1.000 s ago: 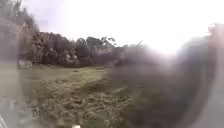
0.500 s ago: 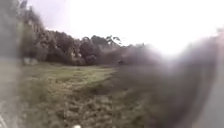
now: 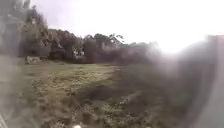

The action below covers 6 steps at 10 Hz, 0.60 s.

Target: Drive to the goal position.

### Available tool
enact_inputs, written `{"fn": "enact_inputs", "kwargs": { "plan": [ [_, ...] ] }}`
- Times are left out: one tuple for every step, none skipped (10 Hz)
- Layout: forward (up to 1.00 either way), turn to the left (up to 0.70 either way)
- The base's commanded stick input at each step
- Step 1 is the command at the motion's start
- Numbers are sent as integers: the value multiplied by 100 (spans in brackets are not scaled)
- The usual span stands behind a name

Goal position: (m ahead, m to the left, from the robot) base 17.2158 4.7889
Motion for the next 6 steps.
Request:
{"fn": "enact_inputs", "kwargs": {
  "plan": [
    [70,14],
    [70,14],
    [70,14],
    [70,14],
    [70,14],
    [70,14]
  ]
}}
